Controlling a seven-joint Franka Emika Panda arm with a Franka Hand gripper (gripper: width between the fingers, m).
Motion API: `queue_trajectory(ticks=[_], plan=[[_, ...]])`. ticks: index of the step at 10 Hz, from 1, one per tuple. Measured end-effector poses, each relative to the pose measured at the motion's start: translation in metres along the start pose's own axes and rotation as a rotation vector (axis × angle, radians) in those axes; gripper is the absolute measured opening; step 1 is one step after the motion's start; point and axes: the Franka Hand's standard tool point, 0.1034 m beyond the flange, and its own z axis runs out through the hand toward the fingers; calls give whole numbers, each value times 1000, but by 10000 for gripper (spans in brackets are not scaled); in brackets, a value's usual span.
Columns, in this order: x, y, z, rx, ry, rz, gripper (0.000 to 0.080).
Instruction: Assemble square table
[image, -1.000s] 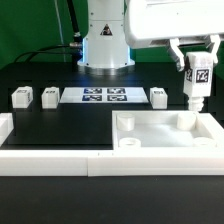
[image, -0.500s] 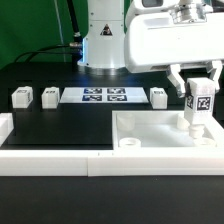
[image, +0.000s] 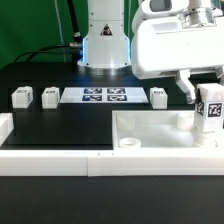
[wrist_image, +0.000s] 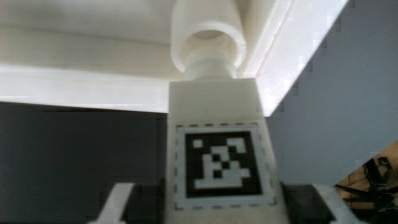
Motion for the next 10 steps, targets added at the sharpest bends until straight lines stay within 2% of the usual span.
queue_trajectory(ticks=[4,7,9,10], plan=[[-12,-6,-2,4,-9,-9,292],[-14,-5,-1,3,-6,-10,292],[-19,-4,6,1,-14,-7,292],[-16,-3,10,-1,-1,-5,293]])
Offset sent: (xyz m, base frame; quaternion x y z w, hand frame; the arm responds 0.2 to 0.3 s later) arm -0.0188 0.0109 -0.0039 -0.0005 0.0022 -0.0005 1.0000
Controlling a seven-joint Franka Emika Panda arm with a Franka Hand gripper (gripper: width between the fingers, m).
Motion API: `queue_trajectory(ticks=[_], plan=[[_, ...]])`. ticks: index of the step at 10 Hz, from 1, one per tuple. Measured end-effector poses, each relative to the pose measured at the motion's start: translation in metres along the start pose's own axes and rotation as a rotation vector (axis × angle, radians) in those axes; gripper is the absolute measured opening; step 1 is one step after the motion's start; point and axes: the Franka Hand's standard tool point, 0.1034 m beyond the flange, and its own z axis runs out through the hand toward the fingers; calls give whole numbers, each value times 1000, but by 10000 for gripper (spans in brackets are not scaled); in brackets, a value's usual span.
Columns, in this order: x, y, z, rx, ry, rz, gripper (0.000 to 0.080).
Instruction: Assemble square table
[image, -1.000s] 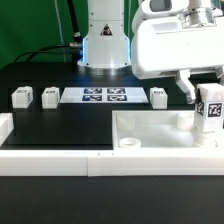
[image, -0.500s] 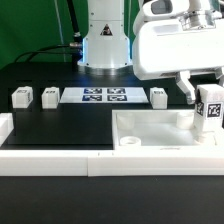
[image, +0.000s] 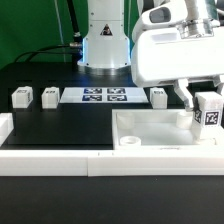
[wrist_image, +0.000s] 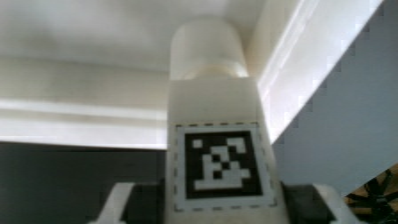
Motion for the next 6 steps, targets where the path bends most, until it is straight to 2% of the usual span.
queue_trajectory(ticks=[3,4,5,6], plan=[[2,0,2,-4,11,11,294],[0,0,3,-2,-7,10,366],[-1,0,4,-2,-12,10,366],[-1,0,4,-1,-12,9,547]])
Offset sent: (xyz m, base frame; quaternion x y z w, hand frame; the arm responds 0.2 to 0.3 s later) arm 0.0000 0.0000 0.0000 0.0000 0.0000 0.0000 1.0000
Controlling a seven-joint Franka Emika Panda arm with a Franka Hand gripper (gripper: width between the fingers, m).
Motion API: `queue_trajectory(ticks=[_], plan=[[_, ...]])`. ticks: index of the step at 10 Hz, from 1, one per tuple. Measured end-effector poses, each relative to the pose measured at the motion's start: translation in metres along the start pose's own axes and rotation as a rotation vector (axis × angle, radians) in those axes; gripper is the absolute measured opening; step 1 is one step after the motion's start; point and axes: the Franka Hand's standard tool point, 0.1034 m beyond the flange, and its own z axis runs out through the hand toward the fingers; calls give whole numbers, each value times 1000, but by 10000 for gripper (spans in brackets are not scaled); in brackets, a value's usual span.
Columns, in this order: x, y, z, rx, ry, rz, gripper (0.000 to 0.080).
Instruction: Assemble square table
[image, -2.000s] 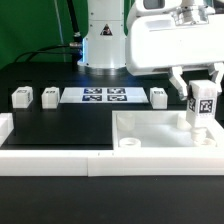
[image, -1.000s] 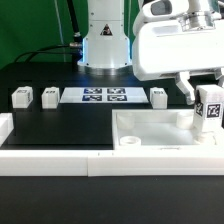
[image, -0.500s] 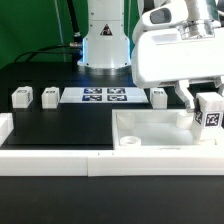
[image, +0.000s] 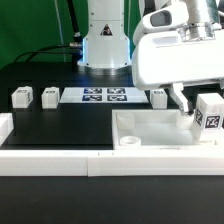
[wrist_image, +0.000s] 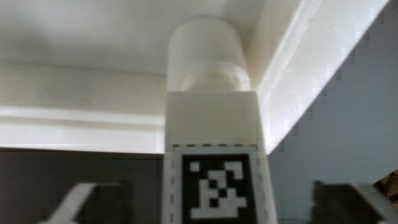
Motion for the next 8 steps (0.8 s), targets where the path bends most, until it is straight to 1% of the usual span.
queue_trajectory(ticks=[1,2,6,7,8], plan=[[0,0,0,0,-1,0,628],[-1,0,0,0,-1,0,643],[-1,0,1,0,-2,0,649],[-2,0,1,3,-23,2,649],[6,0,-5,10,-65,5,649]])
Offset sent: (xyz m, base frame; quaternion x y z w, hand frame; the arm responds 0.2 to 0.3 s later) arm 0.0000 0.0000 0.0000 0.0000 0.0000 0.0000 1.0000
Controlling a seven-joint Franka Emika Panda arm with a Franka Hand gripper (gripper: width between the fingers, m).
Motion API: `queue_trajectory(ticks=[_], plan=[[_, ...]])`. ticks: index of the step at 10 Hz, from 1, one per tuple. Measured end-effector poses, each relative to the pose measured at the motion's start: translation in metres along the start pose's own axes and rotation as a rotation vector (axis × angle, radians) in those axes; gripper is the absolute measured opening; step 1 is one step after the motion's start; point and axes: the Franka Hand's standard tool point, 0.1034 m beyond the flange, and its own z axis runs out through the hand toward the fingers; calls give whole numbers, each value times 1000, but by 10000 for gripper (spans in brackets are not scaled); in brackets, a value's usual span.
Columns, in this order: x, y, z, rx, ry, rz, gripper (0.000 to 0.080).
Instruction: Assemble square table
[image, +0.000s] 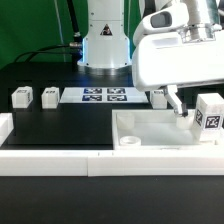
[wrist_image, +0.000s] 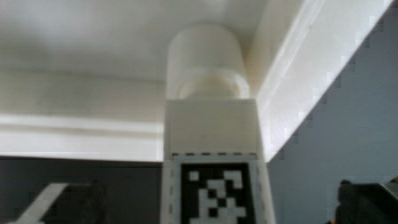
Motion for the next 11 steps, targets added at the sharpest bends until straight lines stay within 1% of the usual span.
queue_trajectory(ticks=[1,2,3,4,5,6,7,8,9,10,11], plan=[[11,1,-8,7,-39,3,649],[19,4,-10,11,-74,7,649],[22,8,-7,9,-81,12,649],[18,8,-5,16,-127,13,649],[14,6,-3,33,-224,17,649],[17,4,-1,48,-307,24,649],[18,4,3,53,-340,31,649],[11,1,5,67,-438,45,649],[11,-2,9,81,-520,48,649],[6,-3,10,98,-624,48,649],[7,-4,11,106,-667,48,649]])
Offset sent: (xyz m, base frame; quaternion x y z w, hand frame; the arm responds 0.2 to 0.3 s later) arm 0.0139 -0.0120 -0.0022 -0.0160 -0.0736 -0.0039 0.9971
